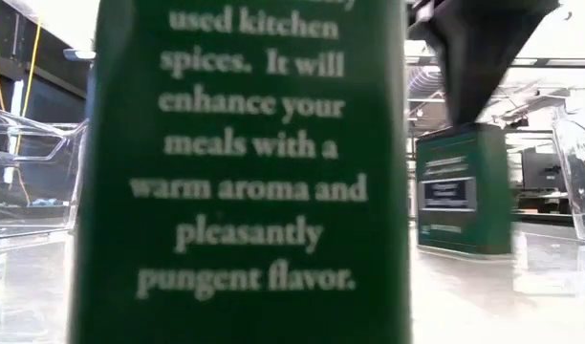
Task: Sort spices by type
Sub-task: Put the black spice can into the right transparent bin
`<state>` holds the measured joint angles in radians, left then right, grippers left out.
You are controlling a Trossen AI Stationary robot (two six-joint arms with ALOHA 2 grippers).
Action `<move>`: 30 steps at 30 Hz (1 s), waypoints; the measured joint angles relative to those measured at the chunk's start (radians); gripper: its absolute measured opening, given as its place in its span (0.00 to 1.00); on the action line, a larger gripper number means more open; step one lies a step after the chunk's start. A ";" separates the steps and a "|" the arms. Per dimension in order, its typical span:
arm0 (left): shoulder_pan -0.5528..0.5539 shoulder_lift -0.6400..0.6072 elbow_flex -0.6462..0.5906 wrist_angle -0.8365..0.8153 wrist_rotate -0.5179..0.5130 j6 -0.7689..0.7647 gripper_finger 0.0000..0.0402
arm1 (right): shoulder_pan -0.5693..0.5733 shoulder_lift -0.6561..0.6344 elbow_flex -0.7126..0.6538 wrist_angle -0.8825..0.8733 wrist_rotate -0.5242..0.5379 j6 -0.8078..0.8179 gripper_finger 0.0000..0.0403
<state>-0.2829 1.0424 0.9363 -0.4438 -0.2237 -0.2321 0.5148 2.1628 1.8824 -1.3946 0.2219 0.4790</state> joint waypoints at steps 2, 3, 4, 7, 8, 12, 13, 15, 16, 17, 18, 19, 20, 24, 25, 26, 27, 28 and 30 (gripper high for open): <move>0.000 0.000 0.000 -0.001 0.000 0.000 0.00 | -0.028 -0.011 -0.002 -0.023 0.038 -0.014 0.00; 0.000 0.000 0.000 0.000 0.000 0.000 0.00 | -0.043 -0.019 -0.004 -0.037 0.054 -0.017 0.00; 0.000 0.000 0.000 0.000 0.000 0.000 0.00 | -0.059 -0.027 -0.005 -0.047 0.069 -0.021 0.00; 0.000 0.000 0.000 -0.001 0.000 0.000 0.00 | -0.100 -0.079 -0.005 -0.049 0.085 -0.033 0.00; 0.000 0.000 0.000 -0.001 0.000 0.000 0.00 | -0.111 -0.100 -0.004 -0.050 0.088 -0.029 0.00; 0.000 0.000 0.000 -0.002 0.000 0.000 0.00 | -0.123 -0.166 -0.003 -0.058 0.116 0.075 0.00; 0.000 0.000 0.000 -0.001 0.000 0.000 0.00 | -0.123 -0.184 -0.003 -0.065 0.117 0.129 0.00; 0.000 0.000 0.000 -0.001 0.000 0.000 0.00 | -0.119 -0.211 -0.002 -0.089 0.126 0.272 0.00; 0.000 0.000 0.000 -0.001 0.000 0.000 0.00 | -0.114 -0.220 -0.001 -0.102 0.144 0.356 0.00; 0.000 0.000 0.000 -0.001 0.000 0.000 0.00 | -0.110 -0.222 -0.001 -0.116 0.161 0.440 0.00; 0.000 0.000 0.000 -0.001 0.000 0.000 0.00 | -0.108 -0.222 0.000 -0.135 0.172 0.525 0.00; 0.000 0.000 0.000 -0.001 0.000 0.000 0.00 | -0.107 -0.222 0.000 -0.157 0.171 0.606 0.01; 0.000 0.000 0.000 -0.001 0.000 0.000 0.00 | -0.111 -0.222 -0.001 -0.174 0.165 0.680 0.01; 0.000 0.000 0.000 -0.001 0.003 0.004 0.00 | -0.137 -0.224 -0.001 -0.161 0.135 0.786 0.11; 0.000 0.000 0.000 0.000 0.009 0.008 0.00 | -0.143 -0.224 -0.001 -0.160 0.125 0.802 0.14; 0.000 0.000 0.000 -0.001 0.018 0.011 0.00 | -0.148 -0.224 -0.001 -0.159 0.115 0.811 0.18; 0.000 0.000 0.000 -0.001 0.030 0.016 0.00 | -0.152 -0.224 -0.001 -0.160 0.109 0.821 0.23; 0.000 0.000 0.000 -0.001 0.045 0.016 0.00 | -0.156 -0.224 -0.001 -0.159 0.103 0.823 0.28; -0.001 0.000 0.000 -0.001 0.077 0.016 0.00 | -0.157 -0.224 0.000 -0.157 0.087 0.823 0.37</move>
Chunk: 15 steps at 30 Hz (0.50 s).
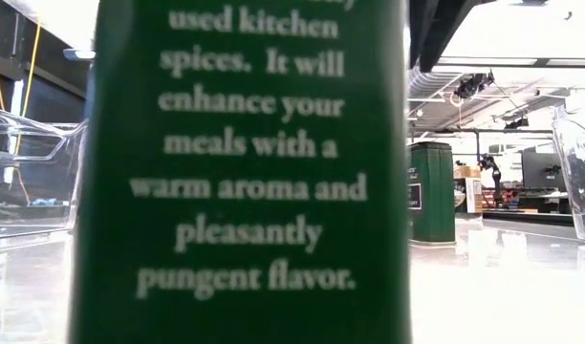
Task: Sort spices by type
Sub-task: Put the black spice can into the right transparent bin
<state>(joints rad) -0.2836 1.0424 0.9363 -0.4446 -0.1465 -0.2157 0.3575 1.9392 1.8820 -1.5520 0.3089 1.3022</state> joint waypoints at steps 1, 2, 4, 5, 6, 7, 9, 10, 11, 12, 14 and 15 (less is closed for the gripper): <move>0.000 0.000 0.000 0.000 0.017 0.000 0.00 | -0.005 0.000 0.000 0.001 -0.011 0.000 0.42; 0.000 0.000 0.000 0.000 0.032 0.000 0.00 | -0.010 0.000 -0.001 0.004 -0.023 0.002 0.46; -0.001 0.000 0.000 -0.001 0.053 0.000 0.00 | -0.025 -0.004 -0.029 0.036 -0.046 0.003 0.54; -0.002 0.000 0.000 -0.002 0.063 0.000 0.00 | -0.032 -0.003 -0.047 0.048 -0.062 0.004 0.57; -0.005 0.000 0.000 -0.003 0.064 0.000 0.00 | -0.039 -0.002 -0.068 0.063 -0.082 0.008 0.59; -0.010 0.000 0.000 -0.005 0.064 0.000 0.00 | -0.048 0.000 -0.094 0.093 -0.111 0.008 0.61; -0.022 0.000 0.000 -0.005 0.065 0.001 0.00 | -0.065 0.000 -0.145 0.182 -0.174 0.008 0.63; -0.027 0.000 0.000 -0.006 0.065 0.001 0.00 | -0.072 0.000 -0.167 0.223 -0.193 0.008 0.63; -0.034 0.000 0.000 -0.006 0.065 0.001 0.00 | -0.077 0.000 -0.187 0.253 -0.202 0.008 0.63; -0.040 0.000 0.000 -0.006 0.065 0.001 0.00 | -0.084 0.000 -0.206 0.274 -0.203 0.018 0.63; -0.051 0.000 0.000 -0.006 0.065 0.001 0.00 | -0.095 0.000 -0.238 0.304 -0.199 0.050 0.63; -0.057 0.000 0.000 -0.006 0.065 0.001 0.00 | -0.097 0.000 -0.248 0.304 -0.198 0.056 0.63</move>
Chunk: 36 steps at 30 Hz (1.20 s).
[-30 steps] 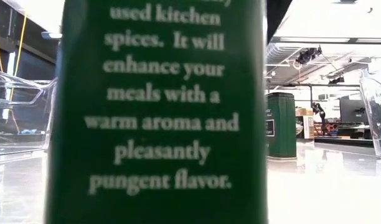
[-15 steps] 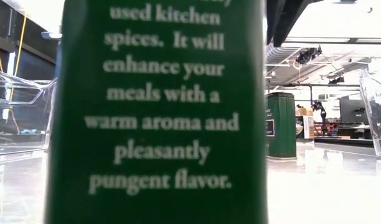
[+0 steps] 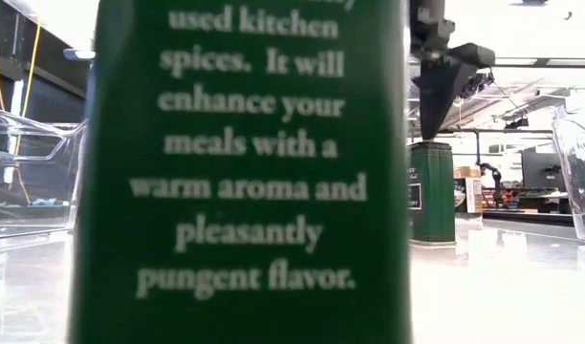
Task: Sort spices by type
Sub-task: Put the black spice can into the right transparent bin
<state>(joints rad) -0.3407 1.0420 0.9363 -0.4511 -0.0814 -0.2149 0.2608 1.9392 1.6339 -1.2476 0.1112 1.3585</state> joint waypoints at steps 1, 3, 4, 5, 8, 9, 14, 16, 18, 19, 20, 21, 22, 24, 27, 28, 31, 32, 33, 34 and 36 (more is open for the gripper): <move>-0.005 0.000 0.000 0.000 0.000 0.000 0.00 | 0.000 0.000 -0.011 -0.002 0.000 0.001 0.63; -0.013 0.000 0.000 0.000 0.000 0.000 0.00 | -0.001 -0.002 -0.037 0.027 0.000 0.007 0.63; -0.017 0.000 0.000 -0.001 0.000 0.000 0.00 | 0.000 -0.002 -0.052 0.056 -0.008 0.007 0.63; -0.020 0.000 0.000 -0.001 -0.002 0.000 0.00 | 0.000 -0.001 -0.065 0.079 -0.016 0.007 0.63; -0.023 0.000 0.000 -0.001 -0.006 0.001 0.00 | 0.001 -0.001 -0.099 0.142 -0.019 0.011 0.63; -0.023 0.000 0.000 -0.001 -0.006 0.001 0.00 | 0.001 -0.002 -0.111 0.163 -0.026 0.018 0.63; -0.022 0.000 0.000 -0.001 -0.012 0.000 0.00 | 0.000 -0.001 -0.162 0.182 -0.049 0.037 0.63; -0.022 0.000 0.000 0.000 -0.021 0.000 0.00 | 0.000 -0.001 -0.173 0.177 -0.053 0.037 0.61; -0.022 0.000 0.000 0.000 -0.033 0.000 0.00 | 0.000 -0.001 -0.177 0.172 -0.058 0.031 0.56; -0.022 0.000 0.000 0.000 -0.036 0.000 0.00 | 0.001 -0.001 -0.177 0.167 -0.055 0.028 0.52; -0.022 0.000 0.000 0.001 -0.039 0.000 0.00 | 0.002 -0.001 -0.177 0.159 -0.050 0.024 0.47; -0.022 0.000 0.000 0.003 -0.047 0.000 0.00 | 0.003 -0.001 -0.177 0.148 -0.043 0.022 0.42; -0.022 0.000 0.000 0.007 -0.061 -0.003 0.00 | 0.006 -0.001 -0.174 0.128 -0.040 0.019 0.36; -0.022 0.000 0.000 0.016 -0.099 -0.018 0.00 | 0.014 -0.013 -0.158 0.087 -0.032 -0.021 0.28; -0.021 0.000 0.000 0.047 -0.144 -0.031 0.00 | 0.033 -0.071 -0.120 0.029 -0.027 -0.060 0.28; -0.021 0.000 0.000 0.057 -0.153 -0.031 0.00 | 0.043 -0.099 -0.108 0.001 -0.015 -0.065 0.28; -0.020 0.000 0.000 0.072 -0.157 -0.019 0.00 | 0.083 -0.200 -0.080 -0.063 0.040 -0.048 0.28; -0.019 0.000 0.000 0.075 -0.158 -0.018 0.00 | 0.100 -0.239 -0.077 -0.063 0.051 -0.027 0.28; -0.019 0.000 0.000 0.081 -0.163 -0.018 0.00 | 0.121 -0.278 -0.077 -0.072 0.053 0.000 0.28; -0.019 0.000 0.000 0.086 -0.167 -0.018 0.00 | 0.143 -0.314 -0.077 -0.082 0.053 0.025 0.28; -0.019 0.000 0.000 0.089 -0.172 -0.018 0.00 | 0.198 -0.376 -0.077 -0.126 0.052 0.088 0.28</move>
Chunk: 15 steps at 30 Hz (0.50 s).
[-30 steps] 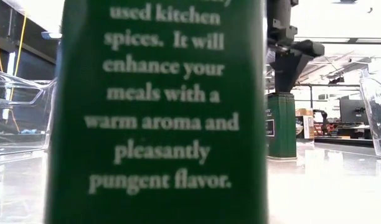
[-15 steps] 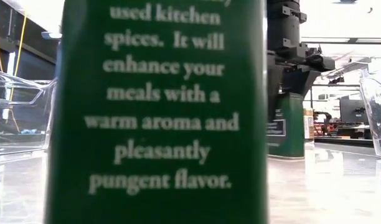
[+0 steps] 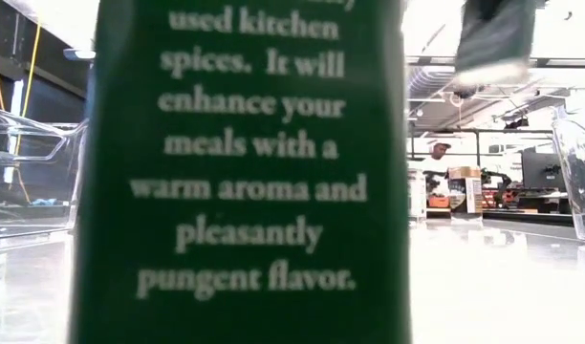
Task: Sort spices by type
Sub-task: Put the black spice can into the right transparent bin
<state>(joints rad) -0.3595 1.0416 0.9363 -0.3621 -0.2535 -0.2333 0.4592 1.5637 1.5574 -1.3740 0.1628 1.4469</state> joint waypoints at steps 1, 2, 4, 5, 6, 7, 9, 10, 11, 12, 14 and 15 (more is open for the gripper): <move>0.000 0.000 0.000 0.002 0.000 0.000 0.00 | 0.029 -0.026 0.000 -0.013 0.000 0.038 0.28; 0.000 0.000 0.000 0.005 -0.001 0.000 0.00 | 0.061 -0.048 0.000 -0.026 -0.002 0.076 0.28; 0.000 0.000 0.000 0.021 -0.004 0.000 0.00 | 0.131 -0.084 0.000 -0.069 -0.010 0.162 0.28; 0.000 0.000 0.000 0.027 -0.009 0.000 0.00 | 0.166 -0.096 0.000 -0.090 -0.019 0.211 0.28; 0.000 0.000 0.000 0.028 -0.018 0.000 0.00 | 0.202 -0.103 0.000 -0.116 -0.029 0.266 0.28; 0.000 0.000 0.000 0.030 -0.026 0.000 0.00 | 0.237 -0.103 0.000 -0.146 -0.036 0.325 0.28; 0.000 0.000 0.000 0.032 -0.043 0.000 0.00 | 0.301 -0.093 -0.001 -0.199 -0.045 0.433 0.28; 0.000 0.000 0.000 0.032 -0.053 -0.001 0.00 | 0.326 -0.086 -0.002 -0.204 -0.043 0.479 0.28; 0.000 0.000 0.000 0.033 -0.062 -0.006 0.00 | 0.345 -0.083 -0.009 -0.193 -0.033 0.512 0.28; 0.000 0.000 0.000 0.032 -0.071 -0.015 0.00 | 0.359 -0.081 -0.024 -0.180 -0.015 0.547 0.28; 0.000 0.000 0.000 0.033 -0.086 -0.024 0.00 | 0.366 -0.077 -0.063 -0.155 -0.006 0.612 0.28; 0.000 0.000 0.000 0.033 -0.093 -0.026 0.00 | 0.365 -0.074 -0.086 -0.135 -0.008 0.625 0.28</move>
<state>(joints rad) -0.3595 1.0416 0.9363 -0.3294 -0.3460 -0.2593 0.8246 1.4893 1.4718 -1.5089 0.1549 2.0723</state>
